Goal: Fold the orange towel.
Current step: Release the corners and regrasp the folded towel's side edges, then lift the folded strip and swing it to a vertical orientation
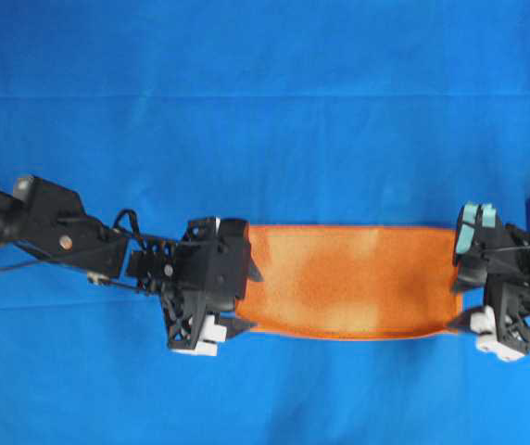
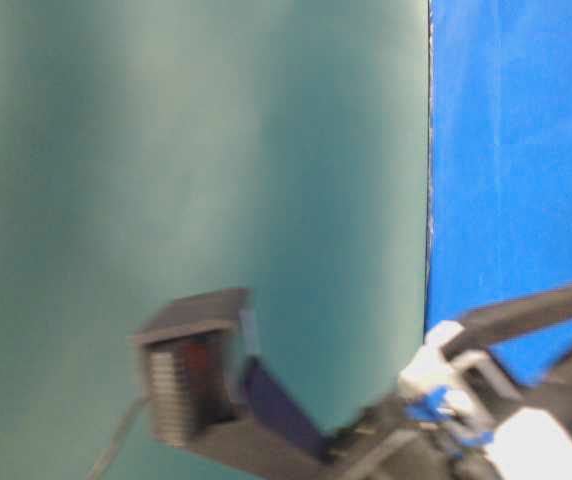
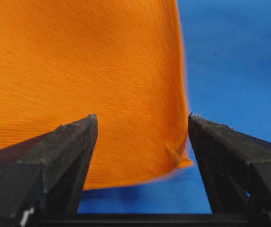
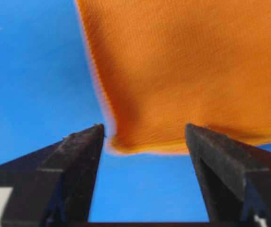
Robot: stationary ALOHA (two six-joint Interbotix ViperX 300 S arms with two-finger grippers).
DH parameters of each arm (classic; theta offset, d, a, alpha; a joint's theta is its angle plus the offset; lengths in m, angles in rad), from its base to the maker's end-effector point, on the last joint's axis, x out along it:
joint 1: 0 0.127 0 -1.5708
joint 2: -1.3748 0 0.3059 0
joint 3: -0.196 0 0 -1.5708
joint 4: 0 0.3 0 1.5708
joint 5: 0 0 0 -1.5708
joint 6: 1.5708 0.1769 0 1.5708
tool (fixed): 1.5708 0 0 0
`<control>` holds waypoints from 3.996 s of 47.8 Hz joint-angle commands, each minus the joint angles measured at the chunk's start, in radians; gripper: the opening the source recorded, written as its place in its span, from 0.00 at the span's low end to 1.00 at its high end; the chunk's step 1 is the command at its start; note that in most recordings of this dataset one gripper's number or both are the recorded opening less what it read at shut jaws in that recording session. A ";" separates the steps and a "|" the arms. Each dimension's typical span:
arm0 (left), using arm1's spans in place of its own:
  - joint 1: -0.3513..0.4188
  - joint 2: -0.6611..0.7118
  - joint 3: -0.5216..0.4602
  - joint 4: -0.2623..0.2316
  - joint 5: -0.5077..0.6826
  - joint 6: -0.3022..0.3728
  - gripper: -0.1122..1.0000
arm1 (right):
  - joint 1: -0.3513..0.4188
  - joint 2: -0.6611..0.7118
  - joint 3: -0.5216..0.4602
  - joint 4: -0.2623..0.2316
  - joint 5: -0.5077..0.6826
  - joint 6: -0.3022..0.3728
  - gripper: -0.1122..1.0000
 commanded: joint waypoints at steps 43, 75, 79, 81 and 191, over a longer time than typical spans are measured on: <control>0.204 0.071 0.002 0.003 0.008 0.095 0.70 | -0.302 0.051 0.014 -0.276 0.101 0.000 0.65; 0.187 0.104 -0.025 0.003 0.097 0.075 0.25 | -0.293 0.051 0.017 -0.276 0.034 -0.014 0.11; 0.186 0.103 -0.026 0.003 0.103 0.075 0.14 | -0.293 0.051 0.015 -0.278 0.032 -0.015 0.11; 0.184 0.104 -0.026 0.003 0.103 0.075 0.13 | -0.293 0.051 0.015 -0.276 0.032 -0.015 0.11; 0.044 -0.075 -0.293 0.006 0.087 0.304 0.13 | -0.744 0.150 -0.439 -0.712 0.015 -0.061 0.11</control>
